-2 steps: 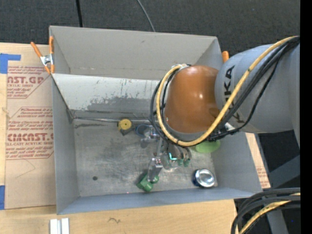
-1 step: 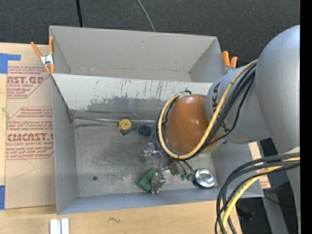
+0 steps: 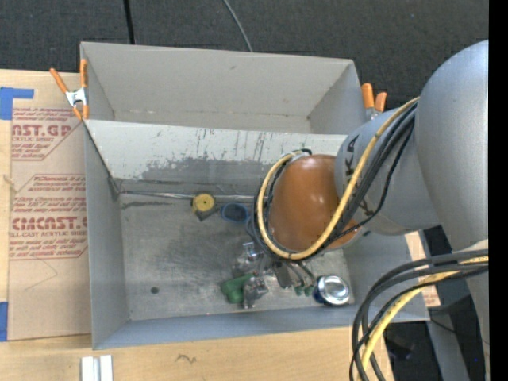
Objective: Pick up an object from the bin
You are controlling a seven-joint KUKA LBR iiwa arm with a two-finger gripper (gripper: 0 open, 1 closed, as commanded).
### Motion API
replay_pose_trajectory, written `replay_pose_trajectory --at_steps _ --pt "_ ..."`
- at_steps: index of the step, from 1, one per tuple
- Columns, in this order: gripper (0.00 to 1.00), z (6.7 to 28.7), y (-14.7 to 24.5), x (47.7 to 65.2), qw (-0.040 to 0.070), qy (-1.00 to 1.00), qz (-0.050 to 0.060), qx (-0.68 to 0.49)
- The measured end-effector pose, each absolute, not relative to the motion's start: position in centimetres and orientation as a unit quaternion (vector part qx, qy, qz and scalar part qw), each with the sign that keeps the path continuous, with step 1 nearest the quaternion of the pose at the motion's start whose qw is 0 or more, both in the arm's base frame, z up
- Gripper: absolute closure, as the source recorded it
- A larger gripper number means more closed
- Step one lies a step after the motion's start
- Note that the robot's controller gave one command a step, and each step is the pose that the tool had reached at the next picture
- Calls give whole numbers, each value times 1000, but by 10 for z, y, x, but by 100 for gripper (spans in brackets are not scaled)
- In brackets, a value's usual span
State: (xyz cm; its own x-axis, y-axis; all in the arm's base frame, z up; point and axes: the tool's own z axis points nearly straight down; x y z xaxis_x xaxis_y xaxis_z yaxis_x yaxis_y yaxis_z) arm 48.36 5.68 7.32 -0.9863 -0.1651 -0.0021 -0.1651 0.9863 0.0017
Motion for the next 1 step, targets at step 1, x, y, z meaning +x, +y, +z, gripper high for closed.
replay_pose_trajectory --at_steps 1 --pt "100 241 25 482 4 994 0 -105"
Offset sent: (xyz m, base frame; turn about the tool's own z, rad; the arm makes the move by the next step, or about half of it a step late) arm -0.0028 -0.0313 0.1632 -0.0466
